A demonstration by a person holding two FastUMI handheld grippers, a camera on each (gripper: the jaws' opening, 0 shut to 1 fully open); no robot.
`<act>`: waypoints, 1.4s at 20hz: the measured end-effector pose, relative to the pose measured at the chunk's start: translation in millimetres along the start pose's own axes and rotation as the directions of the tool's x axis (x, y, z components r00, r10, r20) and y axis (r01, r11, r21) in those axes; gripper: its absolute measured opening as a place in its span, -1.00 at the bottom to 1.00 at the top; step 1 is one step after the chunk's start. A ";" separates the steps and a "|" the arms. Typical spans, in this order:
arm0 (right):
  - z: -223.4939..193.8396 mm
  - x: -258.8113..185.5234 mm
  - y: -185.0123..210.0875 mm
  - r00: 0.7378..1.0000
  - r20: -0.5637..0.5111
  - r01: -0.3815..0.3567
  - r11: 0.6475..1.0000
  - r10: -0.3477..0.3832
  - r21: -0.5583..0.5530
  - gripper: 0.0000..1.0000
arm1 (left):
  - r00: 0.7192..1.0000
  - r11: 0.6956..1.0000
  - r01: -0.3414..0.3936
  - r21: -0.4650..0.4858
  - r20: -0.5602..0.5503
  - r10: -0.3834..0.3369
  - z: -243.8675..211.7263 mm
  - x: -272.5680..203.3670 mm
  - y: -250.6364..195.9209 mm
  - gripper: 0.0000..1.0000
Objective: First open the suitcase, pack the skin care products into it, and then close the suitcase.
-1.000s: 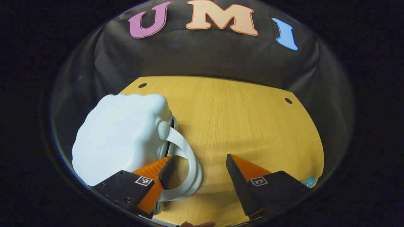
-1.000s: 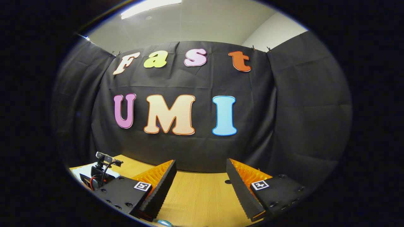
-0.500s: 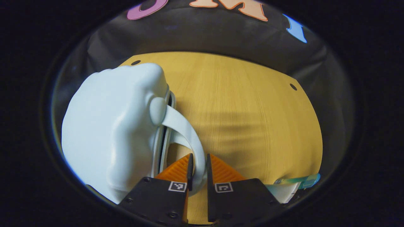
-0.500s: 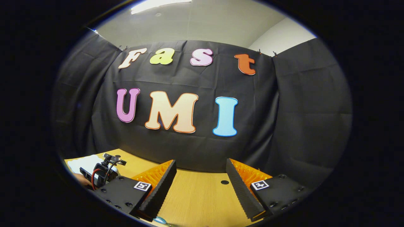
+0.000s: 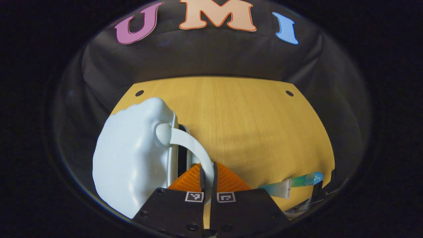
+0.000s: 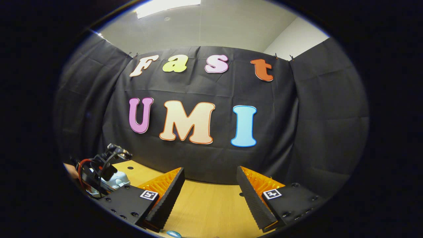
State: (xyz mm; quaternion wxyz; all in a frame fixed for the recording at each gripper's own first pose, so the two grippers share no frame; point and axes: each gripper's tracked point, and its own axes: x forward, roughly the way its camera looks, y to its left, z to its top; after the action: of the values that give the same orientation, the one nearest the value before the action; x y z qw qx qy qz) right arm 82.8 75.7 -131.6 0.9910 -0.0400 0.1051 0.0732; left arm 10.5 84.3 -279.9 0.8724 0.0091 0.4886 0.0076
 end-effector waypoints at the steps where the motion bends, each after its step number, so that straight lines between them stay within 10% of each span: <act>1: -0.1 1.8 5.3 1.000 0.000 -0.011 1.000 0.011 0.010 0.97 | 1.000 1.000 -0.009 0.011 0.017 0.008 7.3 -5.5 2.8 -1.00; 16: -4.9 24.5 99.5 0.994 -0.003 -0.105 0.992 0.105 0.070 0.98 | 0.954 0.984 -0.175 -0.046 0.238 0.181 88.0 -93.5 179.6 -1.00; 28: -5.0 46.4 196.8 0.992 -0.009 -0.125 0.988 0.126 0.091 0.98 | 0.864 0.892 -0.427 -0.147 0.223 0.451 61.0 -113.5 395.5 -1.00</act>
State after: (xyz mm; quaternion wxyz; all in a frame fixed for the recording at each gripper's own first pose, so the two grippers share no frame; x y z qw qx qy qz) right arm 96.5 275.7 -159.0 0.9844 0.0110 0.1178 0.1303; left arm 1.5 476.7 -142.1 0.9019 0.0803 0.3582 0.2275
